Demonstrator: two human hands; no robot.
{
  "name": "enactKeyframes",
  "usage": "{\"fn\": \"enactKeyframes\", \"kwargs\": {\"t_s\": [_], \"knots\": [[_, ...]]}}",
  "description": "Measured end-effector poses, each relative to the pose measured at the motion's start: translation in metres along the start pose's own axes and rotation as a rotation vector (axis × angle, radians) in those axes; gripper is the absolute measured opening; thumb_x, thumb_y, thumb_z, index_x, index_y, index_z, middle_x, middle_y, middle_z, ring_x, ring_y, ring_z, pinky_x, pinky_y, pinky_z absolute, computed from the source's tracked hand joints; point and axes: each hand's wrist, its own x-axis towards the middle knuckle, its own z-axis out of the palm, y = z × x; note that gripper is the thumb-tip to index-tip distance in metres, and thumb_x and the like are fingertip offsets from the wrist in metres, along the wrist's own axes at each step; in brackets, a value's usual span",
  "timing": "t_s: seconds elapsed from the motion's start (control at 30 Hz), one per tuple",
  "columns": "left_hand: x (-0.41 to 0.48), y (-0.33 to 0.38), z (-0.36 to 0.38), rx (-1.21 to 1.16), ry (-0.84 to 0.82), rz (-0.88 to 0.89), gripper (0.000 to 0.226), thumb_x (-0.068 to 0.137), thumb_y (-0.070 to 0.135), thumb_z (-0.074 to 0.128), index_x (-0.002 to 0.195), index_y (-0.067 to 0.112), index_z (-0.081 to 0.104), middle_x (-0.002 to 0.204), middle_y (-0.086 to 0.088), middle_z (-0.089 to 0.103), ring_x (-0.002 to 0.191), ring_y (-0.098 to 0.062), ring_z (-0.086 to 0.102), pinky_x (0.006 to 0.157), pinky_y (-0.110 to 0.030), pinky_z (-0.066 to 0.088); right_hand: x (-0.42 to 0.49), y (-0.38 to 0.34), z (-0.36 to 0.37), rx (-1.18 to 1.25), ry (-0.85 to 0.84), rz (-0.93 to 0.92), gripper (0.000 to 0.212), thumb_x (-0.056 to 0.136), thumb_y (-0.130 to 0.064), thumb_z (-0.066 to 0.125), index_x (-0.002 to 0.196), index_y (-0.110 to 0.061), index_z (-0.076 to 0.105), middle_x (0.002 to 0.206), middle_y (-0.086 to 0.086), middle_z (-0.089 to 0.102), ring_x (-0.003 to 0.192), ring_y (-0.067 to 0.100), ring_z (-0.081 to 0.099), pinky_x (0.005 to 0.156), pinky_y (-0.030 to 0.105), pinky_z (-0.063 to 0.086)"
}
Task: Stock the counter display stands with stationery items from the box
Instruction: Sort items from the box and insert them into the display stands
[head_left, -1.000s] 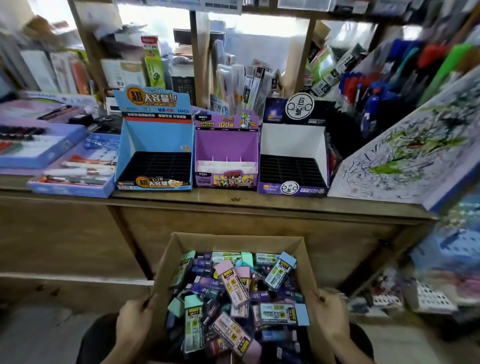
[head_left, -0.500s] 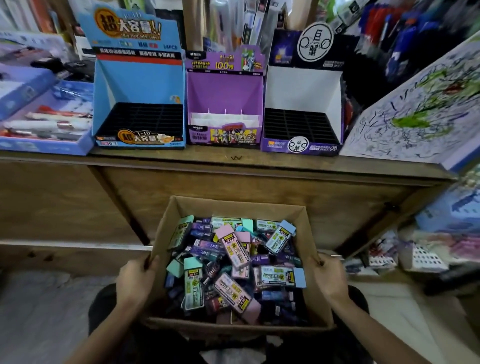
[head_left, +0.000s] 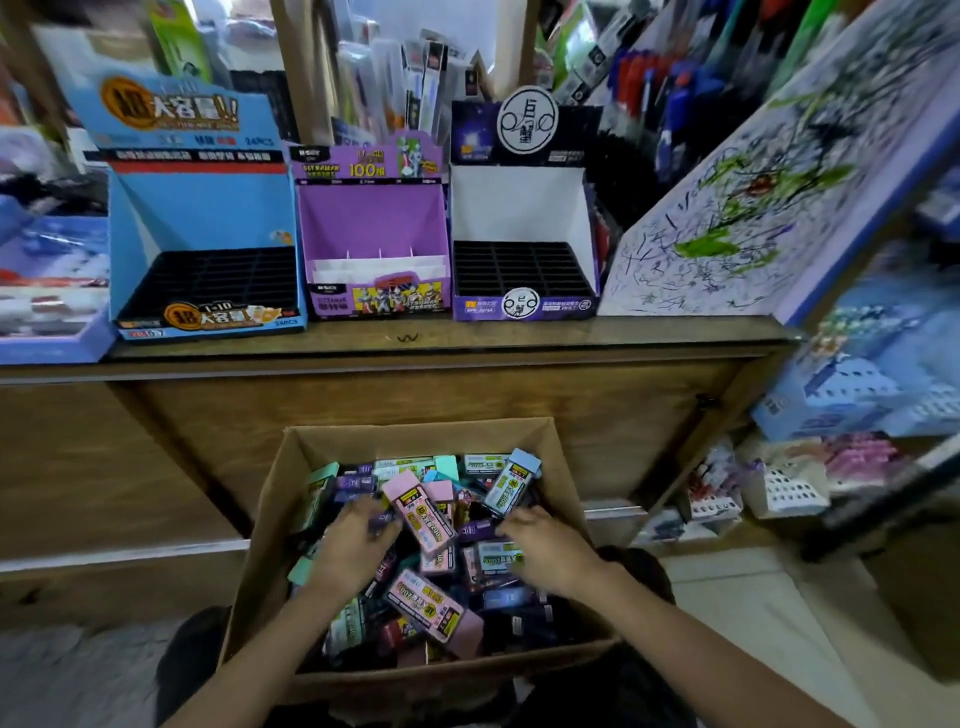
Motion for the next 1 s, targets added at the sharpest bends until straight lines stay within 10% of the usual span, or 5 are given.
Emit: {"fn": "enactKeyframes", "kwargs": {"t_s": [0.23,0.37,0.73,1.0], "knots": [[0.009,0.016,0.048,-0.330,0.055,-0.277,0.043,0.085,0.044,0.064,0.058,0.013,0.053,0.051,0.000,0.054,0.054,-0.018,0.054,0.054,-0.024,0.034,0.010,0.011,0.035,-0.051,-0.018,0.064,0.070,0.080,-0.039,0.068,0.138,-0.016,0.036,0.133,0.006,0.037,0.123,0.026,0.031,0.103,0.036,0.031],[0.015,0.020,0.056,-0.323,0.070,-0.339,0.047,0.083,0.041,0.068,0.091,-0.004,0.060,0.076,-0.015,0.068,0.071,-0.029,0.064,0.063,-0.033,0.045,0.011,0.015,0.042,0.129,-0.003,0.099,0.071,0.077,-0.042,0.071,0.134,-0.013,0.040,0.126,0.006,0.037,0.116,0.022,0.032,0.098,0.029,0.031],[0.013,0.014,0.055,-0.280,-0.001,-0.366,0.058,0.075,0.032,0.078,0.108,0.000,0.043,0.082,0.001,0.051,0.077,-0.020,0.053,0.068,-0.030,0.041,0.010,0.008,0.042,0.248,0.105,0.187,0.052,0.075,-0.039,0.073,0.112,-0.018,0.042,0.119,0.002,0.055,0.108,0.021,0.055,0.078,0.029,0.043],[0.013,0.011,0.049,-0.618,-0.184,-0.366,0.014,0.075,-0.005,0.073,0.073,0.006,0.066,0.090,-0.020,0.070,0.053,-0.014,0.068,0.053,-0.029,0.057,0.014,-0.001,0.031,0.861,0.218,0.363,0.036,0.080,-0.020,0.074,0.103,-0.010,0.048,0.082,-0.003,0.063,0.064,0.001,0.060,0.060,0.024,0.047]]}}
